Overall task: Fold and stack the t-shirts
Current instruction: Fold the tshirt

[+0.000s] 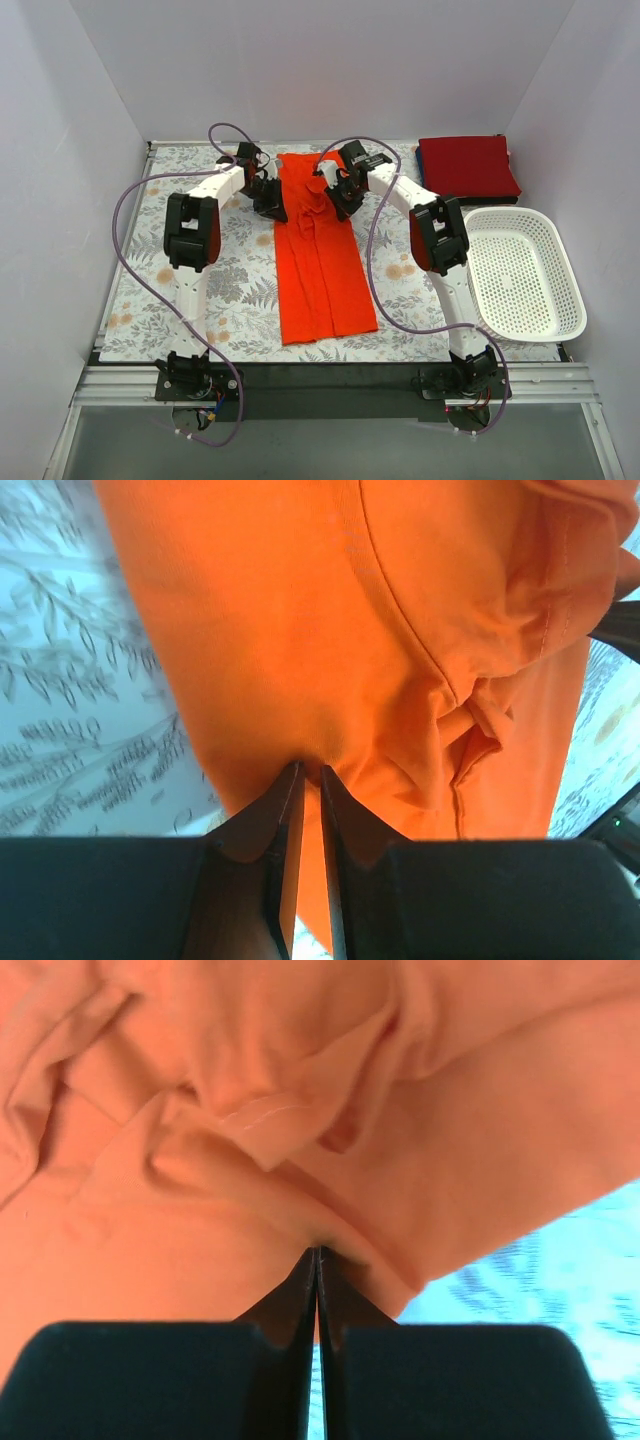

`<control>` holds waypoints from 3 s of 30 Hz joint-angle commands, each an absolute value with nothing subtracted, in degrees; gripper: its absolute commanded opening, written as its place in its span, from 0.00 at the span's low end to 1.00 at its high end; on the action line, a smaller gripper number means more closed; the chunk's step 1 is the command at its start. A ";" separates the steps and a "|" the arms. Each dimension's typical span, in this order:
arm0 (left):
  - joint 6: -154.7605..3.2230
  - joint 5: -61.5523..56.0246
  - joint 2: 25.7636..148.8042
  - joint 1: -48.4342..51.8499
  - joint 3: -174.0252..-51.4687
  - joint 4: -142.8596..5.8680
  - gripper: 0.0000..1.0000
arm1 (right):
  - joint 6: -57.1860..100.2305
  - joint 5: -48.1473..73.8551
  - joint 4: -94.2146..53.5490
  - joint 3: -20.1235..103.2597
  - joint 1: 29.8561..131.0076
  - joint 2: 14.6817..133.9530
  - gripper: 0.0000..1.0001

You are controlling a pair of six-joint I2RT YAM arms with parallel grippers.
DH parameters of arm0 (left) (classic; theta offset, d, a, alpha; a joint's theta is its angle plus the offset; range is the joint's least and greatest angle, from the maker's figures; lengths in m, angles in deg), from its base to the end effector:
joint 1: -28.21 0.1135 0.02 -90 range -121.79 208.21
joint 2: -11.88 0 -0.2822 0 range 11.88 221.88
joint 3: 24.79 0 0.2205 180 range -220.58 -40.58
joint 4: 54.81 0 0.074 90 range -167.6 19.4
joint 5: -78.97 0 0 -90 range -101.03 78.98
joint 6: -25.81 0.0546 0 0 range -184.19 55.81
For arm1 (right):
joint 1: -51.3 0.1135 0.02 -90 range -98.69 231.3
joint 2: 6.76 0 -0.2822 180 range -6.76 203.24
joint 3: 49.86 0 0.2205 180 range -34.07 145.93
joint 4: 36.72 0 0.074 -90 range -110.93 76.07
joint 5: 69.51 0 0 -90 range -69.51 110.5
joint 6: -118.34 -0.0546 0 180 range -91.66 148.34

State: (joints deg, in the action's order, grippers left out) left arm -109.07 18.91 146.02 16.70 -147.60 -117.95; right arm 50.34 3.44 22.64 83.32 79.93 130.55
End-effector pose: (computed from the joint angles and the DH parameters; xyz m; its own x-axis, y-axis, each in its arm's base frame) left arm 0.4504 -0.1195 0.1558 -0.8834 -0.4441 0.1496 -0.4509 0.7184 -0.5297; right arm 0.4344 0.2554 0.1760 -0.5136 -0.6884 -0.5121 -0.8255 0.5593 0.0761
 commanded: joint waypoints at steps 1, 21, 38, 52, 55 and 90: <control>-109.89 15.34 149.51 17.31 -151.22 -116.30 0.12 | 50.84 9.42 19.50 85.72 78.02 134.47 0.05; -106.47 20.59 150.59 19.33 -164.27 -114.82 0.49 | 51.27 8.37 17.30 91.88 77.41 130.81 0.48; -92.45 38.40 112.70 19.42 -135.52 -92.63 0.94 | 69.18 -5.42 20.80 71.59 78.37 100.47 0.98; -55.47 28.97 77.80 3.78 -83.04 -104.72 0.75 | 75.45 -5.35 13.27 26.51 93.39 78.32 0.66; -59.51 26.25 76.65 0.79 -79.09 -102.60 0.65 | 75.44 -3.33 9.14 21.49 94.81 77.44 0.54; -55.58 14.20 86.76 -8.62 -68.53 -92.30 0.35 | 74.04 2.56 -1.77 6.90 101.83 83.15 0.28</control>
State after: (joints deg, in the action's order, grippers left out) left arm -58.52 16.02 86.11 -7.78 -71.04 -88.56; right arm 75.12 -0.06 -3.58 10.84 99.47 81.18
